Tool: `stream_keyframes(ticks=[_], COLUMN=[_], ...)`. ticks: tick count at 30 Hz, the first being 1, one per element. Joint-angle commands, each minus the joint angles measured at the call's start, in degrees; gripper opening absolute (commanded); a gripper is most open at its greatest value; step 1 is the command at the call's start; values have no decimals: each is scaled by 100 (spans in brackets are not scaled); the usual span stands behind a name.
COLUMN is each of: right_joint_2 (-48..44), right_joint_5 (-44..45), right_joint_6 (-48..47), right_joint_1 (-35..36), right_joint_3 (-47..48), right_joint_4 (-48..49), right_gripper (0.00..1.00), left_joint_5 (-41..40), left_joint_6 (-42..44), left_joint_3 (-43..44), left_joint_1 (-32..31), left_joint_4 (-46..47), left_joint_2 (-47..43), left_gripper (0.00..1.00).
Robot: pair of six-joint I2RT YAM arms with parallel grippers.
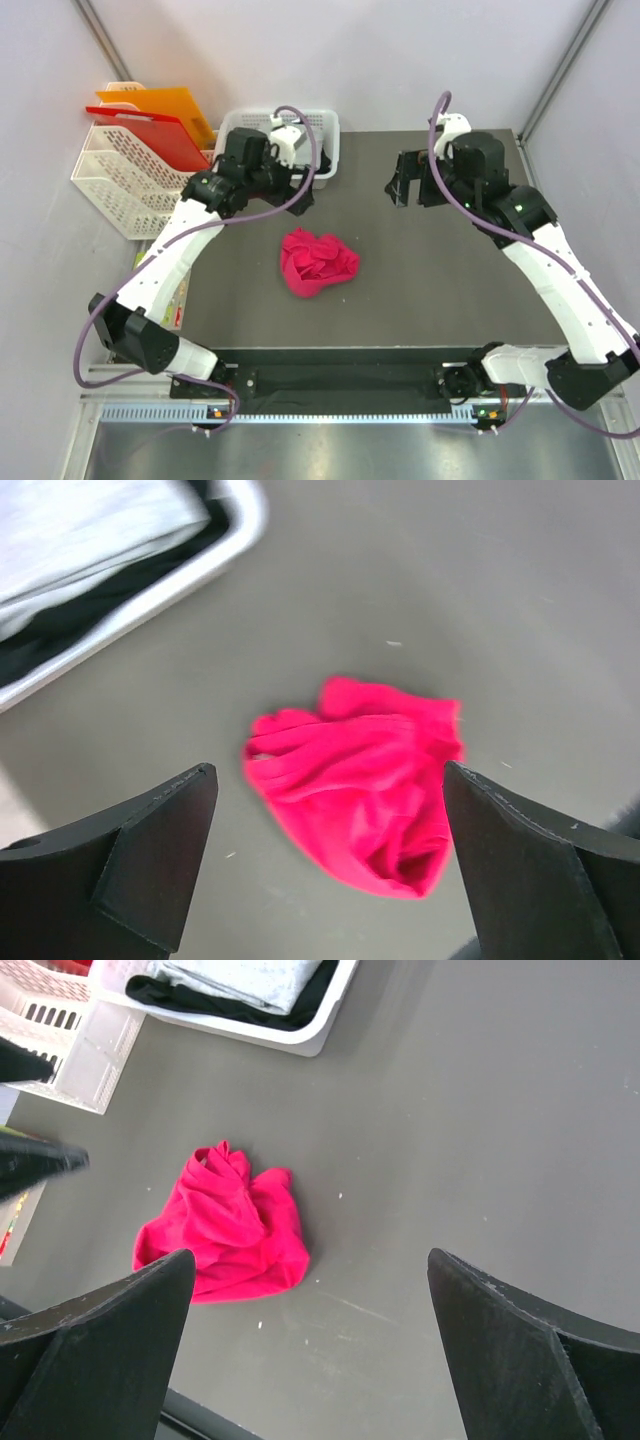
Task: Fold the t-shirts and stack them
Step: Move the tshirt to the center of the board
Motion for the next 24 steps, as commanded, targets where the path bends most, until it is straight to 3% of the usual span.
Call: stream_keyframes(ticks=[1,8,17,24], right_joint_2=[395,545,1406,2100], right_joint_5=[-361,-644,-723,-819], right_joint_6=[5,84,-100,31], right_joint_1=[-18,17,210,579], right_joint_3=[337,-77,880,742], right_joint_4=[-39,163,-74,417], right_gripper=[100,100,100,100], left_joint_5=[-453,-478,-285,-65], left_joint_6=[-378,-415,-591,-609], left_joint_3=[187,-613,-262,-1255], left_joint_1=[516,797,1553,1598], left_joint_4=[-408,-331,-603,-278], left_joint_2=[150,-280,-78,-509], left_gripper=[99,99,99,99])
